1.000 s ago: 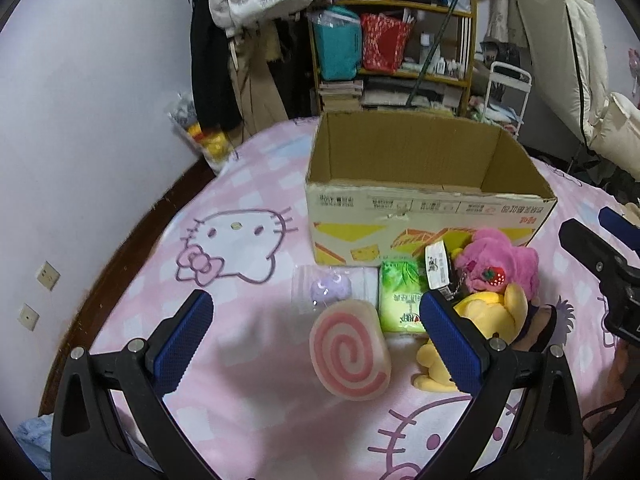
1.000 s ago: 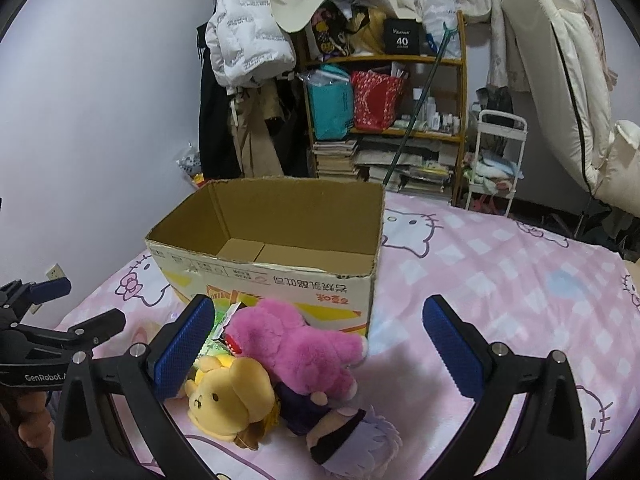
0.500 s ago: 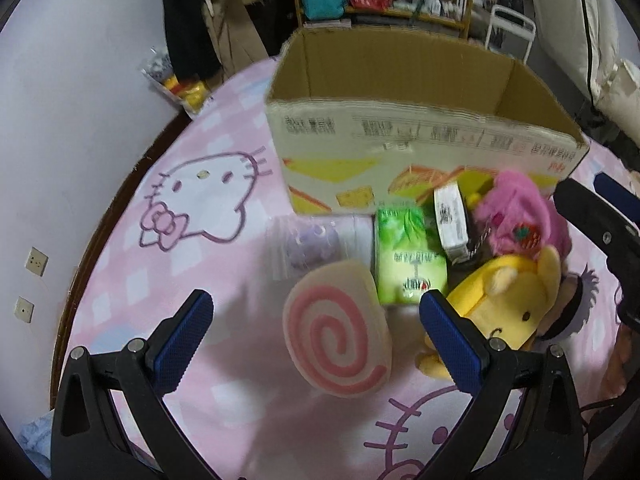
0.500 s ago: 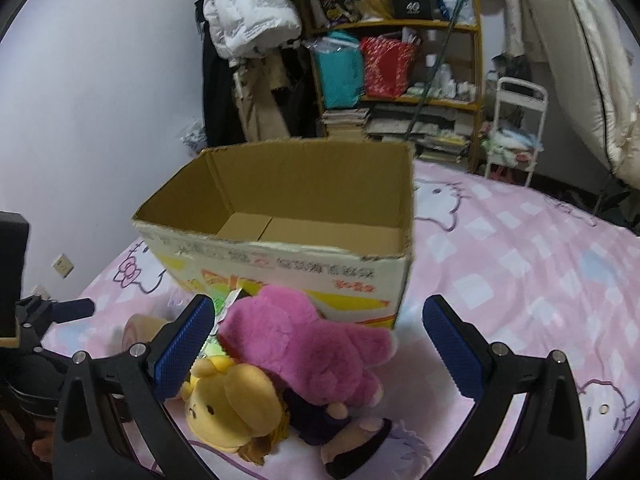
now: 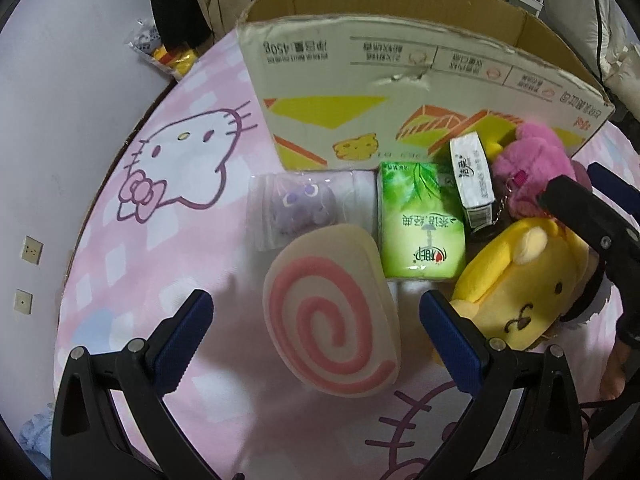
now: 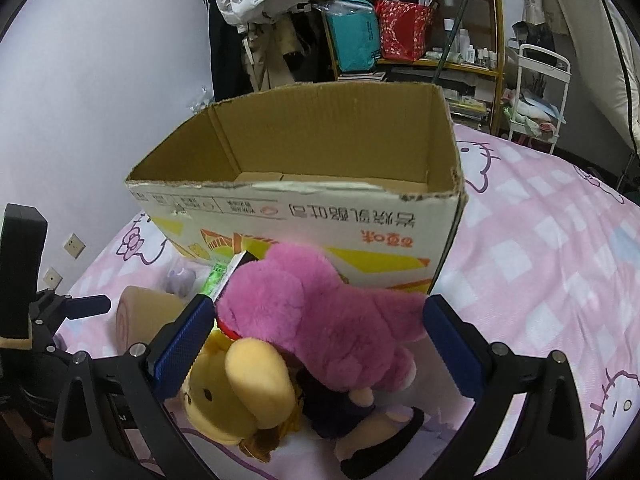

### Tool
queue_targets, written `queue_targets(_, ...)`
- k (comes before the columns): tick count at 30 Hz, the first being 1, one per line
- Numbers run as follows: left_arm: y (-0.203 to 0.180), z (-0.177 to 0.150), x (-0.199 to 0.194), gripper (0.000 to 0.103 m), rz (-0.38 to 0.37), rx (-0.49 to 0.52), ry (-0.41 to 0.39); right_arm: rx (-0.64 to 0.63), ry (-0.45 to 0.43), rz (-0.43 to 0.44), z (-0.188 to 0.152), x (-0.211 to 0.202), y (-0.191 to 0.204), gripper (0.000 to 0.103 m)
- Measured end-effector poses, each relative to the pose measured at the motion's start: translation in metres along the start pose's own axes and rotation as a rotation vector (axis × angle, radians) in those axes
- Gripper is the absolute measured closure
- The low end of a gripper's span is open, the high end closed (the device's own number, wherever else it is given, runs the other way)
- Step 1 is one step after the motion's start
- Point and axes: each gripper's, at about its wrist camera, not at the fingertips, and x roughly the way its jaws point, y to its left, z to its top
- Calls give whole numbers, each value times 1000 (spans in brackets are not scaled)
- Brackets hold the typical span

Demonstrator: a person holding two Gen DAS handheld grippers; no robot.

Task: Organize soft objects
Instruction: 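Close the left tool on the pink swirl cushion while the right tool approaches the pink plush bear, then close the right tool on the pink plush bear while the left tool holds the swirl cushion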

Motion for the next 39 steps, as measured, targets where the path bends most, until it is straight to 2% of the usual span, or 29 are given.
queue_targets(6, 0, 0, 3, 3, -21, 0, 5, 31, 30, 10, -3, 7, -4, 0)
queue_targets(7, 0, 0, 3, 8, -23, 0, 6, 32, 30, 10, -3, 7, -3, 0)
queue_targets(8, 0, 0, 3, 17, -27, 0, 9, 31, 30, 10, -3, 8, -3, 0)
queue_targets(9, 0, 0, 4, 22, -34, -1, 13, 30, 30, 10, -4, 8, -3, 0)
queue_targets(11, 0, -1, 6, 38, -59, -9, 25, 33, 33, 14, -3, 8, -3, 0)
queue_targets(16, 2, -1, 5, 50, -89, -19, 24, 85, 59, 65, -3, 12, -12, 0)
queue_targets(19, 4, -2, 4, 53, -94, -22, 19, 112, 67, 88, -3, 14, -16, 0)
queue_targets(27, 6, -2, 1, 54, -95, -24, 7, 100, 70, 82, -4, 14, -13, 0)
queue_targets(31, 6, -4, -3, 56, -95, -26, 3, 88, 62, 81, -5, 11, -7, 6)
queue_targets(39, 8, -7, -15, 56, -92, -34, -29, 99, 48, 100, -6, 3, -7, 9)
